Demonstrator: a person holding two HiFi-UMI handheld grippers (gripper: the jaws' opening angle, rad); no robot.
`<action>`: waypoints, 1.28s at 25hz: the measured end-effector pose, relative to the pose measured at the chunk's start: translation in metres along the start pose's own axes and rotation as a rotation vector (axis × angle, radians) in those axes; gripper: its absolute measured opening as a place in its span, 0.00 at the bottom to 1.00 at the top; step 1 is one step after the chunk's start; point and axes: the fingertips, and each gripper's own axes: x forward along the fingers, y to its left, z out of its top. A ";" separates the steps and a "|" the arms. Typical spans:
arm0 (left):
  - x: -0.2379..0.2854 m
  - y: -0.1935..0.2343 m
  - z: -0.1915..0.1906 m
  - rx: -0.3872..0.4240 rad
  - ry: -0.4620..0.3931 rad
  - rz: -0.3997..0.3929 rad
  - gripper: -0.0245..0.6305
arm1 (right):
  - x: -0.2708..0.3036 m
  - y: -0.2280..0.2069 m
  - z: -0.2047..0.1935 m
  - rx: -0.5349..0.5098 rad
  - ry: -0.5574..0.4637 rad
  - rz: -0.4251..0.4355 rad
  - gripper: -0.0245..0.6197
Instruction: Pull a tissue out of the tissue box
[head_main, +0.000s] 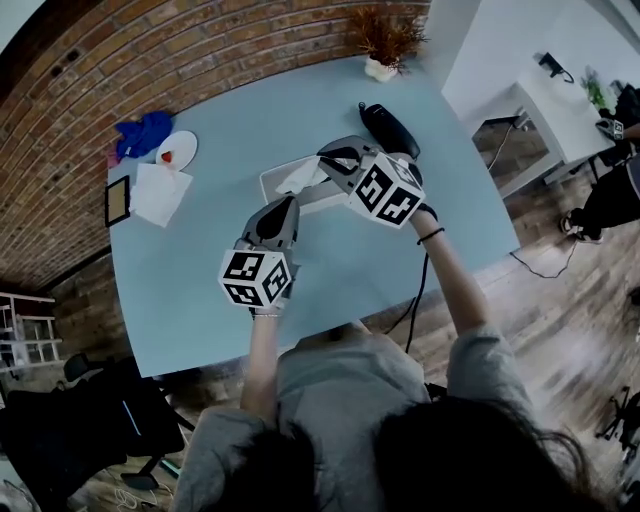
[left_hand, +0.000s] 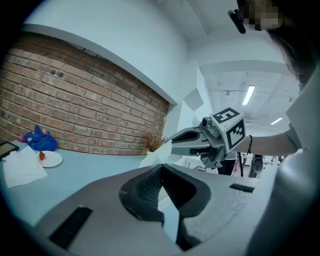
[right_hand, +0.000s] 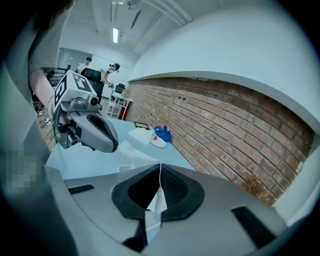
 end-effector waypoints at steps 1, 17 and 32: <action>-0.001 -0.002 0.002 0.005 -0.003 -0.001 0.04 | -0.004 0.000 0.001 0.022 -0.014 -0.011 0.04; -0.034 -0.033 0.026 0.070 -0.108 0.004 0.04 | -0.067 0.010 0.016 0.427 -0.344 -0.185 0.04; -0.057 -0.061 0.022 0.106 -0.166 0.013 0.04 | -0.091 0.041 0.008 0.507 -0.454 -0.212 0.04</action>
